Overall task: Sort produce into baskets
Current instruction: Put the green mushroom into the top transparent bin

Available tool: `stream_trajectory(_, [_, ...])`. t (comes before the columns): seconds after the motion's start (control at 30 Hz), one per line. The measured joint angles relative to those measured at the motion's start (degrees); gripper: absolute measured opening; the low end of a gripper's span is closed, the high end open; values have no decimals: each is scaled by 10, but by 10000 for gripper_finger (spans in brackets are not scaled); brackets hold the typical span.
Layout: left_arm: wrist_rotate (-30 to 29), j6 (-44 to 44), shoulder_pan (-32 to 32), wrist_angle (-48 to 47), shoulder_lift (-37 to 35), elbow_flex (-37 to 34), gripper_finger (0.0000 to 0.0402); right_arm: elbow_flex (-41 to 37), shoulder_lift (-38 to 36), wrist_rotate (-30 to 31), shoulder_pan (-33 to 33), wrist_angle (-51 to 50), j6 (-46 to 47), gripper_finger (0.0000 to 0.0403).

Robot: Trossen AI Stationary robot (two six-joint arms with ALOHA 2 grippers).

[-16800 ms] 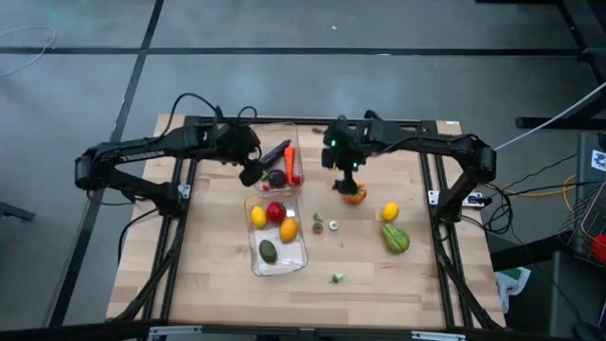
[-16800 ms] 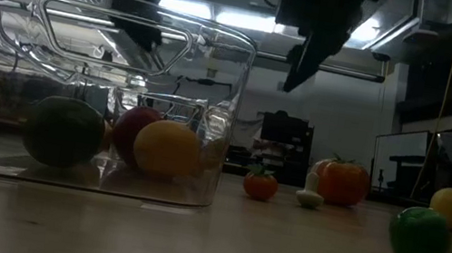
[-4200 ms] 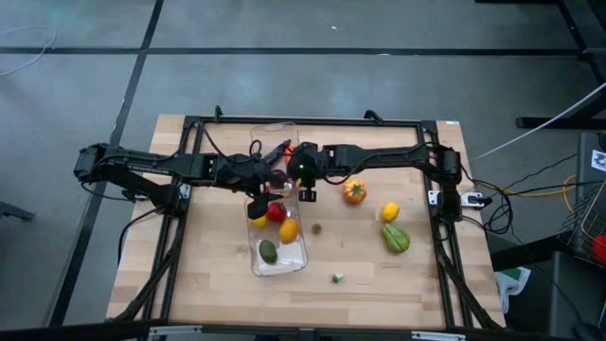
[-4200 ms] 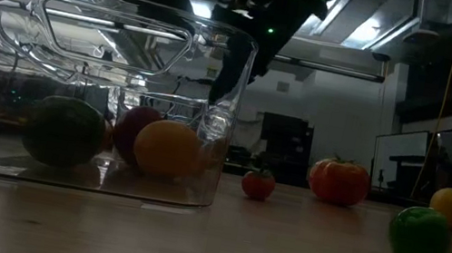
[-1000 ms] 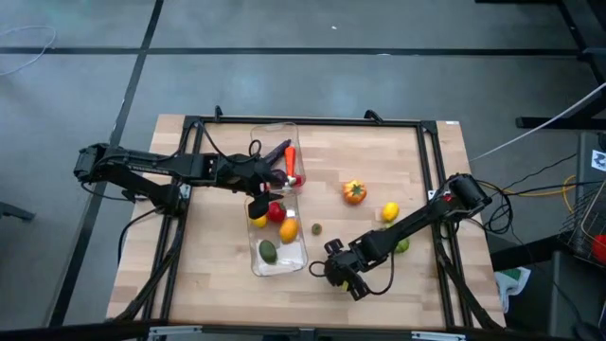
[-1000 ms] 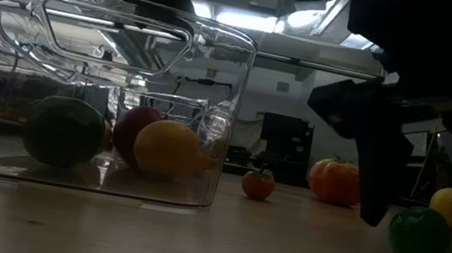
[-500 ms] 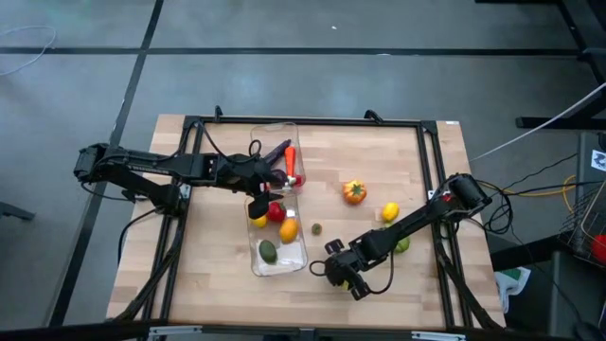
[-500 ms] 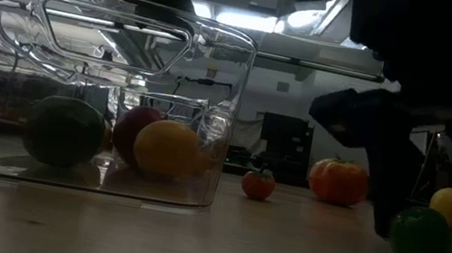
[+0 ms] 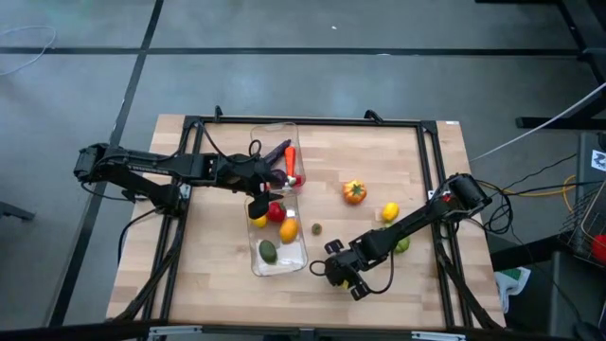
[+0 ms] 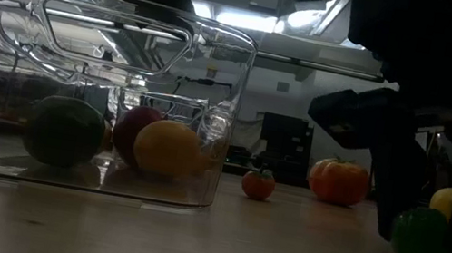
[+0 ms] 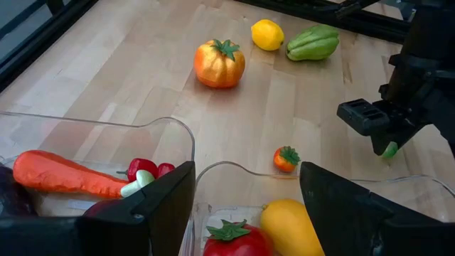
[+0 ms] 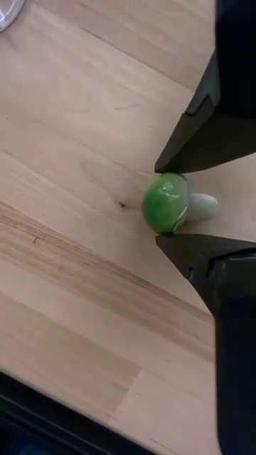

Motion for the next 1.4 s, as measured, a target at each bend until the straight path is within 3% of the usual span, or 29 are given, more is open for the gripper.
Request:
stream_trajectory(0.23, [0, 0, 0, 0, 0, 0, 250, 2, -4, 0, -2, -5, 0, 142])
stream_trajectory(0.4, [0, 2, 0, 0, 0, 0, 250, 47, -4, 9, -12, -66, -21, 142])
stream_trajectory(0.57, [0, 3, 0, 0, 0, 0, 250, 110, -4, 68, -38, -136, -83, 142])
stream_trajectory(0.83, [0, 4, 0, 10, -1, 0, 250, 228, -5, 211, -100, -205, -200, 142])
stream_trajectory(1.07, [0, 32, 1, 9, -2, 0, 250, 287, -5, 293, -174, -186, -265, 142])
stream_trajectory(1.3, [0, 34, 1, 9, -2, 0, 250, 283, -5, 295, -264, -174, -286, 142])
stream_trajectory(1.4, [0, 34, 1, 9, -2, 0, 250, 281, -5, 270, -297, -173, -286, 142])
